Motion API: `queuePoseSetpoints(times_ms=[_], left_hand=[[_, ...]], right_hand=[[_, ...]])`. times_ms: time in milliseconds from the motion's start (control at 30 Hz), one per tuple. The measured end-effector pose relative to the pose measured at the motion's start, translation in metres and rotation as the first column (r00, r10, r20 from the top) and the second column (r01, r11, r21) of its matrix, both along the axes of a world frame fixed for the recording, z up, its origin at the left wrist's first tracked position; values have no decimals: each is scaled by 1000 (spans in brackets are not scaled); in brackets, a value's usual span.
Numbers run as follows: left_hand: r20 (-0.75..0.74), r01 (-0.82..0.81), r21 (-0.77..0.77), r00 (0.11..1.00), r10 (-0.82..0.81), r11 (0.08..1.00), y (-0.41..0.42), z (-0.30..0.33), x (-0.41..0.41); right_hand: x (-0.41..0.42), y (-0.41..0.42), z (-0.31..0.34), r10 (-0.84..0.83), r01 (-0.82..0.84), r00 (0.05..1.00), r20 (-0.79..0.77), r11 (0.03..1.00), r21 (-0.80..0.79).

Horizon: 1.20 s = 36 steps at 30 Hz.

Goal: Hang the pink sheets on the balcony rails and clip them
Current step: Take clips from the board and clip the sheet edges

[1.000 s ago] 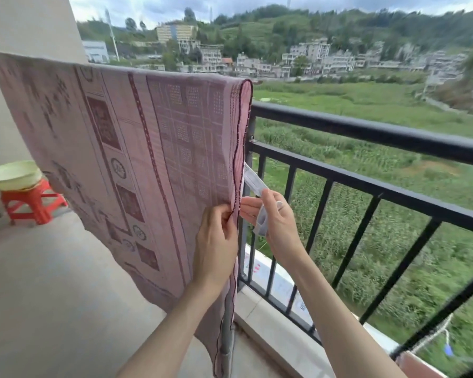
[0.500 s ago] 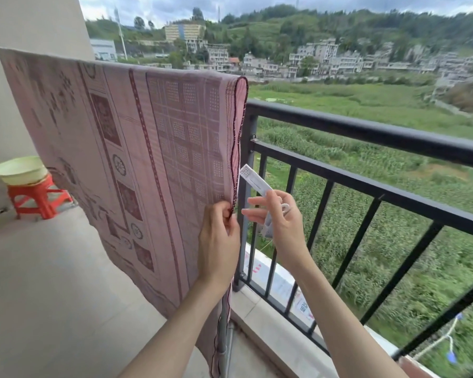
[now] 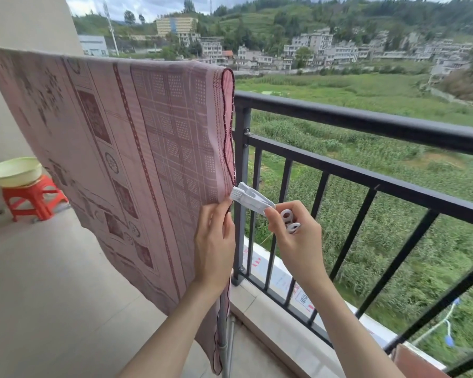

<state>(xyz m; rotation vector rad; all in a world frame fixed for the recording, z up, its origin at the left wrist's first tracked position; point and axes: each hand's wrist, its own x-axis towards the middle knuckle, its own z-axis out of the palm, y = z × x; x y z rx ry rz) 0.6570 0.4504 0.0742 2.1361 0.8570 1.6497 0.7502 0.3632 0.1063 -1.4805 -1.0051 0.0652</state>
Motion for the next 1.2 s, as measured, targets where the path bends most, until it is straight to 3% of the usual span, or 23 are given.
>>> queuePoseSetpoints(times_ms=[400,633,800,1000,1200], left_hand=[[45,5,-22,999,-4,1000,-5,3,-4],[63,125,-239,992,-113,963,-17,-5,-14],[-131,-34,-434,991,-26,900,-28,-57,-48],[-390,-172,-673,909,-148,719,-33,-126,-68],[-401,-204,-754,896,-191,625,-34,-164,-64]], right_hand=[[-8,13,19,-14,35,970,242,996,-82],[-13,-2,16,122,-120,992,12,988,-102],[-8,-15,-46,104,-127,987,-120,971,-200],[-16,-18,-160,113,-215,972,-206,786,-579],[-22,7,-213,181,-310,949,-257,672,-673]])
